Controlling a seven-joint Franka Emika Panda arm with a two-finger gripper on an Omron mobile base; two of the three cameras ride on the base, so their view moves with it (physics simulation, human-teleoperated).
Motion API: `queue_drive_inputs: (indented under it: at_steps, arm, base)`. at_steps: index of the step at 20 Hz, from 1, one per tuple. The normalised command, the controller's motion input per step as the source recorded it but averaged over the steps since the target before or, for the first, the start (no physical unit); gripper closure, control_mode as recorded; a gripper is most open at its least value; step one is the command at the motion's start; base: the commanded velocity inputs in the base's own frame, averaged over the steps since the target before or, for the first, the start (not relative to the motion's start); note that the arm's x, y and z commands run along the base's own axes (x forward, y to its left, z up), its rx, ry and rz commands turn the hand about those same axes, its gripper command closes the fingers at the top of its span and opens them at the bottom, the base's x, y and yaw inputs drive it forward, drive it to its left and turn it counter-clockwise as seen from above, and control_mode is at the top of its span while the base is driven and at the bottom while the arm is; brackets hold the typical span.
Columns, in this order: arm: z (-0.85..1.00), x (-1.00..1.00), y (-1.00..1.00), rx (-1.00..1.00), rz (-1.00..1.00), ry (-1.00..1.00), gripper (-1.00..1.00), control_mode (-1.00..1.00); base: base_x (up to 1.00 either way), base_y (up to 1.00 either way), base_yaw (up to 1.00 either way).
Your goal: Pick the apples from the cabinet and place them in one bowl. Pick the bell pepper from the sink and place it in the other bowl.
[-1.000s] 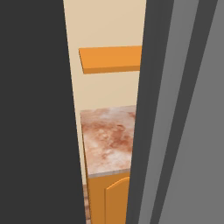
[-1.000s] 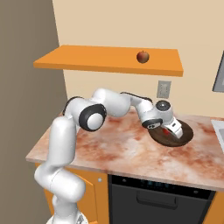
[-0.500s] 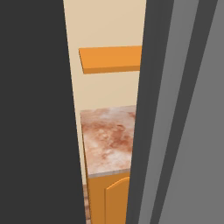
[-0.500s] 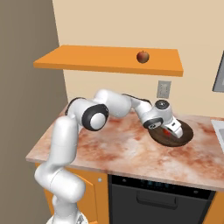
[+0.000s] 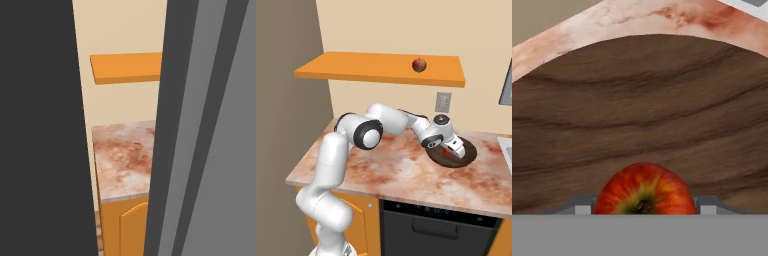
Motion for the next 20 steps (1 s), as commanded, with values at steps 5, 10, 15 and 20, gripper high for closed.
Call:
queue_drive_inputs:
  at_steps: [5,10,15,20]
  arm:
    - [-0.09,0.02,-0.08,0.00,0.00,0.01,1.00,-1.00]
    - [-0.08,0.01,-0.08,0.00,0.00,0.01,1.00,-1.00]
    - [-0.06,0.00,-0.07,0.00,0.00,0.05,-1.00,-1.00]
    - [-0.03,0.00,-0.07,0.00,0.00,0.05,-1.00,-1.00]
  base:
    - [0.00,0.00,0.00]
    - [0.00,0.00,0.00]
    - [0.00,0.00,0.00]
    - [0.00,0.00,0.00]
